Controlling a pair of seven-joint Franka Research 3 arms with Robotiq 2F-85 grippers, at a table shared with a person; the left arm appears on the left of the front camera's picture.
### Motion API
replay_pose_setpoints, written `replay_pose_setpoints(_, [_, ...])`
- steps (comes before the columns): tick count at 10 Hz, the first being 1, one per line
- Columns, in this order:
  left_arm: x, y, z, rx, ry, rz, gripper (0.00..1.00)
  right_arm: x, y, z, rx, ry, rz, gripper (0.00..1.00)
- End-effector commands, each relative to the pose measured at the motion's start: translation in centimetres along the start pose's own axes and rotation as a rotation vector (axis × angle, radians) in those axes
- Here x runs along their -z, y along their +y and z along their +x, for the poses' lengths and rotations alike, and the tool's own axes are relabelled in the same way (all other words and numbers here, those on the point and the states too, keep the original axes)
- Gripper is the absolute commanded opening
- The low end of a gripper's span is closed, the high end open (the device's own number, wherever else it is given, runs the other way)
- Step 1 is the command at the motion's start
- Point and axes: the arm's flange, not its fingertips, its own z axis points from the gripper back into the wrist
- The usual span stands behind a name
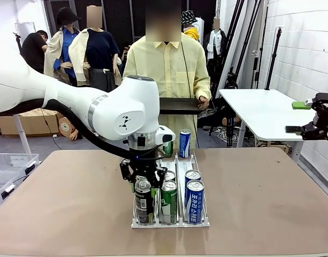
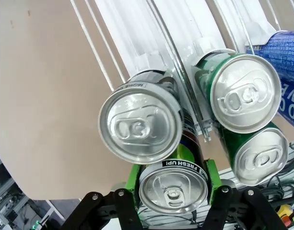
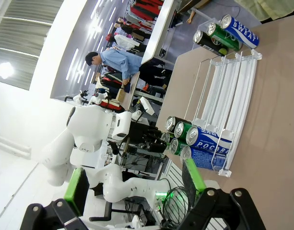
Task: Retrieve and hand over the desired beverage to the person.
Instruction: Pick up a can of the same type that the person held from the Automatic Can Dispenser.
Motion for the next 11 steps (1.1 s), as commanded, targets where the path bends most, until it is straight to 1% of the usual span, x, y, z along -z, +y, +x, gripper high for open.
replay_pose_setpoints(1, [-2.0,3.1,-0.6,-0.035,-0.002,0.022,0.0,0.0,0.1,0.0,0.008,0.002,0.01,1.0])
replay_pose_setpoints(4, [-4.9,7.6,-0.8,0.019,-0.022,-0.079,0.0,0.0,0.1,0.0,0.008,0.002,0.01,1.0])
replay_pose_setpoints(5, [-5.9,8.9,-0.8,0.033,-0.027,-0.092,0.0,0.0,0.1,0.0,0.008,0.002,0.01,1.0])
replay_pose_setpoints(8, [-11.0,13.8,-1.6,0.015,-0.064,-0.068,0.0,0.0,0.1,0.0,0.008,0.002,0.01,1.0])
replay_pose_setpoints(10, [-13.9,16.4,-2.6,0.002,-0.097,-0.07,0.0,0.0,0.1,0.0,0.008,0.002,0.01,1.0])
replay_pose_setpoints(11, [-14.6,17.5,-2.8,0.007,-0.107,-0.054,0.0,0.0,0.1,0.0,0.008,0.002,0.01,1.0])
